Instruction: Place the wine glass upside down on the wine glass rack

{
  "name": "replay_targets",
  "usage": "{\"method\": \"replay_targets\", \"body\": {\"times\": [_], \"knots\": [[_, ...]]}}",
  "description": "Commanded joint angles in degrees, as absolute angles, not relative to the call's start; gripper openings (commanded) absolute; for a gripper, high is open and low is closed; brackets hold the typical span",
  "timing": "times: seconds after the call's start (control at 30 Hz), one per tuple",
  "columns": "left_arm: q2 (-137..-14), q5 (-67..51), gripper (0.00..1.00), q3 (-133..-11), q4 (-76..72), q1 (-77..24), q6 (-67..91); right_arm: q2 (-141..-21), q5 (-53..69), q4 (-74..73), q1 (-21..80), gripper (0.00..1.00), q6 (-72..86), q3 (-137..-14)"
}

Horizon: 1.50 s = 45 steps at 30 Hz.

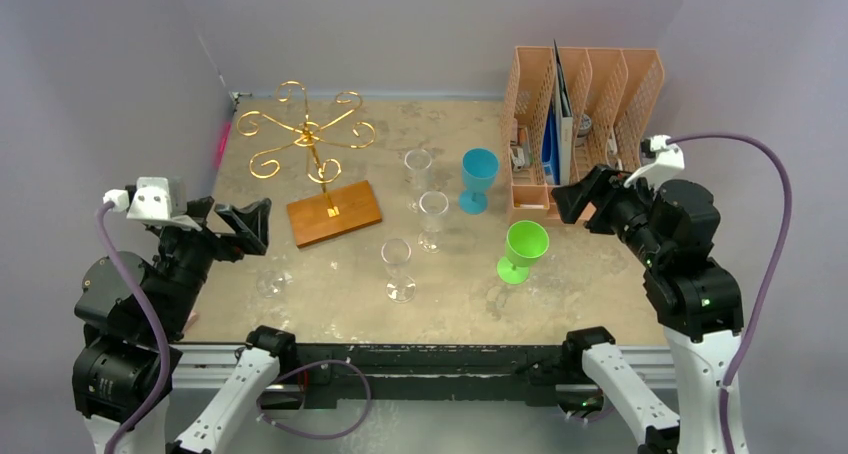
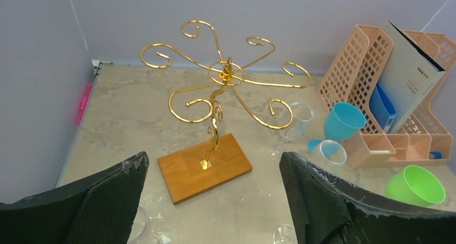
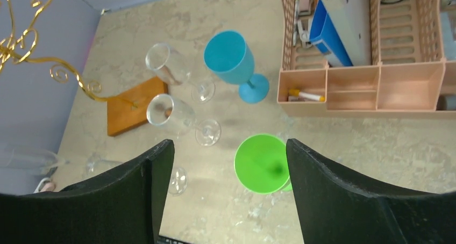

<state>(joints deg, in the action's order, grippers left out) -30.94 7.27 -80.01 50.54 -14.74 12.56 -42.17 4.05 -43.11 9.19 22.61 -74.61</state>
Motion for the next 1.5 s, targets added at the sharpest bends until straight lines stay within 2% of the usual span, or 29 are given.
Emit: {"method": "replay_targets", "body": {"times": [0.0,0.2,0.43,0.5,0.67,0.77,0.93,1.3,1.47], "knots": [[-30.72,3.15,0.91,-77.64,50.43,-14.50,14.68,-43.36,11.14,-47.32,8.88,0.79,23.50,-74.97],[-30.54,-7.26,0.91,-73.96,50.83,-14.50,14.65,-48.64,20.67,-51.52,8.88,0.80,22.38,-73.98],[-29.89,-12.33,0.92,-69.20,49.47,-14.50,15.23,-50.62,24.65,-45.87,10.50,0.79,25.98,-71.71],[-29.59,-14.15,0.92,-67.55,48.70,-14.50,15.50,-52.11,22.07,-45.08,13.83,0.79,26.27,-72.05],[-29.60,-19.33,0.90,-64.20,48.92,-14.50,15.72,-59.56,5.57,-45.60,30.28,0.74,26.10,-75.37],[-29.54,-19.46,0.89,-62.79,49.29,-14.50,16.88,-64.56,1.11,-44.11,35.93,0.67,26.62,-77.30],[-29.11,-17.55,0.88,-60.82,48.58,-14.50,19.60,-71.71,-3.79,-39.95,45.78,0.66,26.30,-81.22],[-26.58,-8.34,0.87,-58.05,47.90,-14.50,24.35,-85.49,-16.30,-43.19,60.73,0.58,27.65,-91.69],[-24.86,-4.96,0.87,-57.00,47.24,-14.50,25.53,-89.47,-14.67,-46.21,63.54,0.55,25.60,-95.26]]}}
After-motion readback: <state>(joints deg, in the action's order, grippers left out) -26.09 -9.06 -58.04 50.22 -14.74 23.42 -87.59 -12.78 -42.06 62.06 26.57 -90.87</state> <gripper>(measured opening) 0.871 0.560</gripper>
